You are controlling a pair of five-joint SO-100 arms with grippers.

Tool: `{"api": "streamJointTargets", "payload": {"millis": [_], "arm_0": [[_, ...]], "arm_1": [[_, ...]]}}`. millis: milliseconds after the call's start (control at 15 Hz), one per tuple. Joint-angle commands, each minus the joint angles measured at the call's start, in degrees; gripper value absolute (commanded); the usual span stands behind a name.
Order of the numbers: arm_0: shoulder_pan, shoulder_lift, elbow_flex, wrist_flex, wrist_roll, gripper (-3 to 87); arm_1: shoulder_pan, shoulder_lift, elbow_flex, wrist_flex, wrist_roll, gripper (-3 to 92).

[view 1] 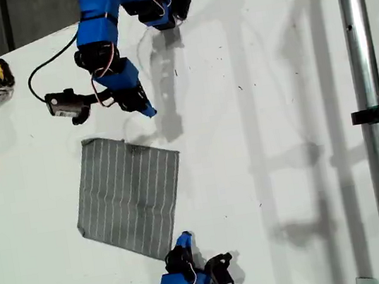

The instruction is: Grasp corners of a towel and fold twice.

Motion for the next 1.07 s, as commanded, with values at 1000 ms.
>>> {"api": "streamJointTargets", "payload": {"millis": [1000], "arm_0": [[-0.5,0.3,0.4,0.4,-1.0,-2.2]], "arm_1": [[0.7,-15.4,-14.9,-11.5,-6.2,16.7]]}}
